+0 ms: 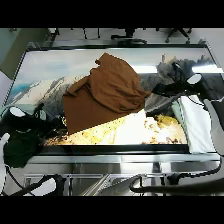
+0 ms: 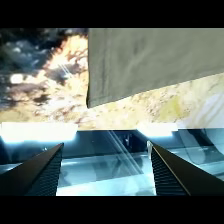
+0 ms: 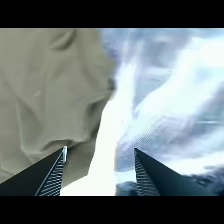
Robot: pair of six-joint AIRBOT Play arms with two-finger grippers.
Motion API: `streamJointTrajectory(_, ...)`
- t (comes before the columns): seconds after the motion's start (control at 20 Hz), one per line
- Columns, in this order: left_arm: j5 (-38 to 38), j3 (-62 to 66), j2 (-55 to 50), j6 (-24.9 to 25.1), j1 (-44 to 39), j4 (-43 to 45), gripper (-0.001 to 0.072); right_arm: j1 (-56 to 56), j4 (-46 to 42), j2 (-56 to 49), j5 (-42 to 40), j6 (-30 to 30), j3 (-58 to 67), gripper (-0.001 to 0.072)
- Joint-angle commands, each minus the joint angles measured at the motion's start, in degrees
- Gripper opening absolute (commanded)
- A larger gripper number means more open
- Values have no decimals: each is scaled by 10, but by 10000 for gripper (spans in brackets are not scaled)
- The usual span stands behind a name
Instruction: Fold the shirts.
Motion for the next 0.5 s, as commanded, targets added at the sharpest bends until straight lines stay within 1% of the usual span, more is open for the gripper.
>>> streamJointTrajectory(0.0,126,-72,2,2,-42,-27,594,-58,35,3,26,-3,1,486)
streamJointTrajectory(0.1,186,-60,-34,20,-62,-81,594,-71,35,3,40,-4,1,486)
streamJointTrajectory(0.15,198,-44,-55,29,-70,-97,593,-73,35,3,46,-12,1,486)
streamJointTrajectory(0.25,198,3,-95,28,-81,-94,591,-71,35,1,52,-24,1,486)
streamJointTrajectory(0.3,191,28,-114,28,-81,-95,450,-71,35,0,52,-24,1,486)
streamJointTrajectory(0.35,181,49,-127,29,-80,-90,156,-71,35,-2,52,-25,0,486)
streamJointTrajectory(0.4,167,76,-139,40,-77,-90,16,-71,35,-5,52,-32,0,486)
streamJointTrajectory(0.45,156,98,-147,41,-75,-90,16,-71,35,-9,52,-40,0,487)
